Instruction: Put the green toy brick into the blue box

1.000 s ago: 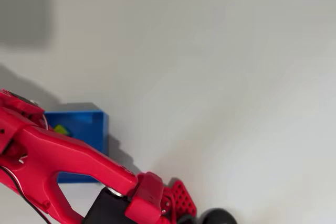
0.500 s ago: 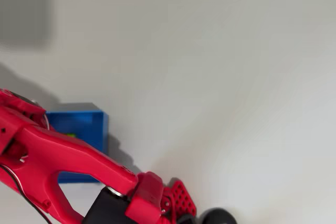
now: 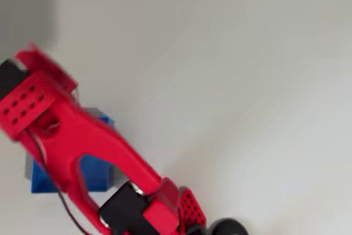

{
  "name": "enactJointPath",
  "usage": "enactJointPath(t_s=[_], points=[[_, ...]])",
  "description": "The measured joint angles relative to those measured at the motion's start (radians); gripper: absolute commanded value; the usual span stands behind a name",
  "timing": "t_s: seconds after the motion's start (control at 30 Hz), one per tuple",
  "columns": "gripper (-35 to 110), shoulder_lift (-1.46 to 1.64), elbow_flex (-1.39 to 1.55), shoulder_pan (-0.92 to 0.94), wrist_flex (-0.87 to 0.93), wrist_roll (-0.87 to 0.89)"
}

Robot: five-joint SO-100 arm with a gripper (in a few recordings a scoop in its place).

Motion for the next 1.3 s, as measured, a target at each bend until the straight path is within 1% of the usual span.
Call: enactJointPath(t_s=[0.1,0.2,0.3,0.47,0.73,1.1,1.3], points=[[0,0.014,-0.003,0.098,-0.011,-0.064],[0,0.071,0.023,0.179,-0.074,-0.133],[0,0.147,0.075,0.298,-0.118,-0.152],[0,0.275,0.189,0.422,-0.190,-0.176],[0,0.623,0.543,0.518,-0.324,-0.178],[0,1.146,1.077,0.588,-0.391,-0.187],[0,1.368,1.308,0.620,-0.394,-0.199]])
